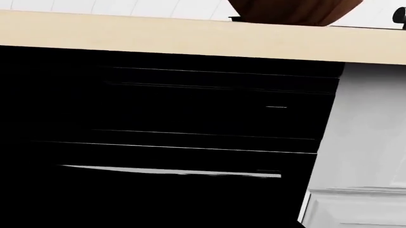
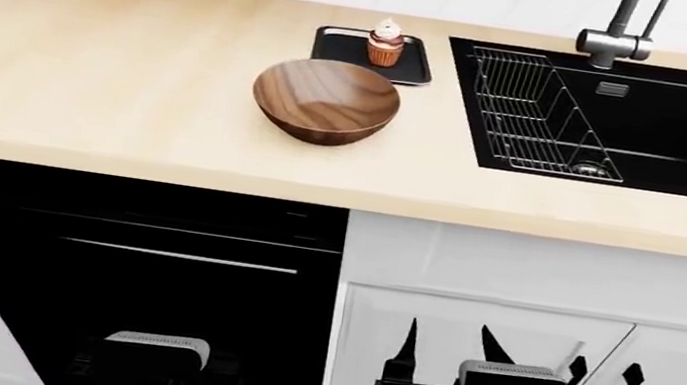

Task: Move the fresh-baked cupcake off the tray onto the counter, and place the bowl used for mixing into the sink.

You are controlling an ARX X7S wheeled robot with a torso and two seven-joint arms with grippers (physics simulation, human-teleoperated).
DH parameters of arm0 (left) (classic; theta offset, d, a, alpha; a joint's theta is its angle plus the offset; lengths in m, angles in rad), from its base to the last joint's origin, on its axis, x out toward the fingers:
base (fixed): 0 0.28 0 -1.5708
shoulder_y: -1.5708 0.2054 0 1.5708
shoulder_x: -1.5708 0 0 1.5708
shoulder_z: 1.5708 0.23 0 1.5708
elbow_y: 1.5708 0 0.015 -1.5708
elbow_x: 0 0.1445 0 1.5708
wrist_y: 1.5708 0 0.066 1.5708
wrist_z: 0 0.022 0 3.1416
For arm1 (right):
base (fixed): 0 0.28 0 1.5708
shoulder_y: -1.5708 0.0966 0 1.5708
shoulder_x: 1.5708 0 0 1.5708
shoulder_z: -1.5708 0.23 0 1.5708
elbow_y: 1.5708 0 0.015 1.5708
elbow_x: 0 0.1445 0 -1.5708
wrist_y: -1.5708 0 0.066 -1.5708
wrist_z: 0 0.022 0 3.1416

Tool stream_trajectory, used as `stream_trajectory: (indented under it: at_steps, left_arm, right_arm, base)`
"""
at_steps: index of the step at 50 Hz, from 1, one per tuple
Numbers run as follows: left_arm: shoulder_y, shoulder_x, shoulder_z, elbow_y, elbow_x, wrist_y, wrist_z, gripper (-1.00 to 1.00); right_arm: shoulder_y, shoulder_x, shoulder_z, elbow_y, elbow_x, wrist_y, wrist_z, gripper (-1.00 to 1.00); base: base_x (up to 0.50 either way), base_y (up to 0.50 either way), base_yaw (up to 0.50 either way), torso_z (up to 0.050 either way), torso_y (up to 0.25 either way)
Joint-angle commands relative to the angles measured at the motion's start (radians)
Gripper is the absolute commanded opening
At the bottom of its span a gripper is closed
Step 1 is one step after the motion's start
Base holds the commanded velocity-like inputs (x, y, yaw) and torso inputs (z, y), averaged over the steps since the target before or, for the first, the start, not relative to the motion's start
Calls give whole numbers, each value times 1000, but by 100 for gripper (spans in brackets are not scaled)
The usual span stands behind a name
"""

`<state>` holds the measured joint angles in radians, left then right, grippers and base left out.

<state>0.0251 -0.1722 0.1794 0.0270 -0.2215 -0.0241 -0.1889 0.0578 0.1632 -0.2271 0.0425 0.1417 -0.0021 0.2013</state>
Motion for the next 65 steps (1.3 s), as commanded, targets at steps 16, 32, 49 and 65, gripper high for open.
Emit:
stream_trajectory:
  at_steps: [16,32,49,65]
  left_arm:
    - [-3,-11,14,-2,-12,4,-13,100]
    - [-4,-18,22,-2,-18,6,-21,100]
    - [-6,-25,30,-4,-25,9,-28,100]
    - [-4,-31,37,-1,-29,13,-37,100]
  right_arm:
    - [3,11,-16,0,15,-3,12,100]
    - [7,17,-24,3,23,-6,18,100]
    - [7,24,-33,2,32,-8,24,100]
    - [10,29,-42,5,37,-10,30,100]
  base:
    - [147,0,0,0,0]
    - [147,0,0,0,0]
    - [147,0,0,0,0]
    - [146,0,0,0,0]
